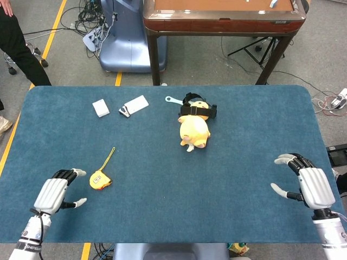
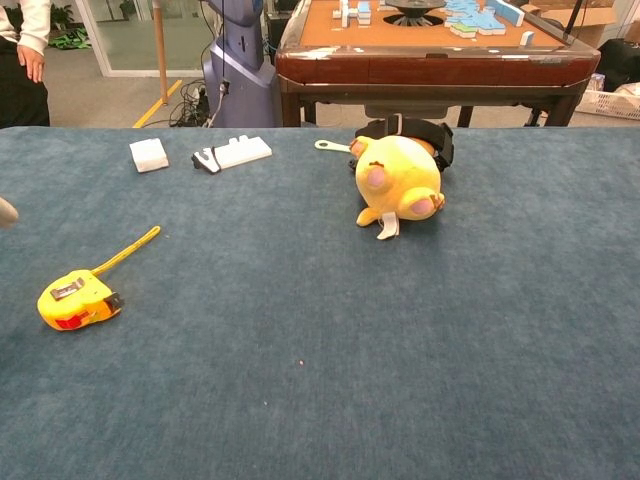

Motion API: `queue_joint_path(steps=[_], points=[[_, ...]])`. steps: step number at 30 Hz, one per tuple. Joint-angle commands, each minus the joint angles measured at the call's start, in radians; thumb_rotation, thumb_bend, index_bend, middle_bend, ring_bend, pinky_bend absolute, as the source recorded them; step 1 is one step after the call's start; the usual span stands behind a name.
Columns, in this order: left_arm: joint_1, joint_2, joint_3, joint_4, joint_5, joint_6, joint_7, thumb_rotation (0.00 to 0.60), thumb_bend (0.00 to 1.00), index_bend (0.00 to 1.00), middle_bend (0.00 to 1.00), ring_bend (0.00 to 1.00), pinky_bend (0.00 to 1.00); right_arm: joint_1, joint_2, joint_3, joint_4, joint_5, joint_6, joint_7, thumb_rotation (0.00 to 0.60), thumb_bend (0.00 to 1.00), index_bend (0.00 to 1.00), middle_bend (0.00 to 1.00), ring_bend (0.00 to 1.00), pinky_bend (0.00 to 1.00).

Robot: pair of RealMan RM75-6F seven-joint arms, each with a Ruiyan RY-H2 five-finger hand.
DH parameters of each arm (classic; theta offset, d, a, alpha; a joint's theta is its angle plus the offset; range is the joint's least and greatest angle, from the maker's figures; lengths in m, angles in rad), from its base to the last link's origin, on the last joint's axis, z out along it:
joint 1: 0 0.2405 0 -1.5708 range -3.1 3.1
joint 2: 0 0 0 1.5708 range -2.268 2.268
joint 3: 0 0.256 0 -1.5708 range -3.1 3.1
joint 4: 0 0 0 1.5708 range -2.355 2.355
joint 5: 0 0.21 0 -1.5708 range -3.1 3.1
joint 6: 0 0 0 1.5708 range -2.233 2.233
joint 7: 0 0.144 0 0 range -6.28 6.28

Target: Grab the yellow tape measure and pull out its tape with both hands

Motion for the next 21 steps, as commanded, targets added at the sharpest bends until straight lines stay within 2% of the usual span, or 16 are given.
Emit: queue_joint_path(steps=[1,3,7,15,21], points=[[-0.09,0.048,-0.001,-0.011,-0.036,-0.143,0.03,0.6,0.13,0.18,0.18,0.14,0.1,-0.004,0.001,-0.001,-0.002,0.0,0.005,0.0,0.6,0.26,0.35,0.3,0.2,0.26],[-0.128,0.064,-0.004,-0.028,-0.069,-0.212,0.057,0.6,0.13,0.12,0.11,0.08,0.06,-0.006,0.001,-0.002,-0.002,-0.001,0.008,0.002,0.6,0.26,0.35,0.3,0.2,0.26],[-0.203,0.063,-0.021,-0.029,-0.121,-0.315,0.091,0.6,0.13,0.09,0.06,0.02,0.03,-0.012,0.003,-0.005,0.0,0.001,0.012,0.005,0.6,0.26,0.35,0.3,0.2,0.26],[-0.325,0.034,-0.026,0.014,-0.226,-0.462,0.198,0.6,0.14,0.1,0.05,0.0,0.02,-0.022,0.006,-0.008,0.008,0.004,0.019,0.015,0.6,0.26,0.35,0.3,0.2,0.26],[-0.382,0.021,-0.011,0.026,-0.309,-0.507,0.272,0.6,0.14,0.13,0.05,0.0,0.01,-0.025,0.002,-0.01,0.019,0.009,0.017,0.024,0.6,0.26,0.35,0.3,0.2,0.26]])
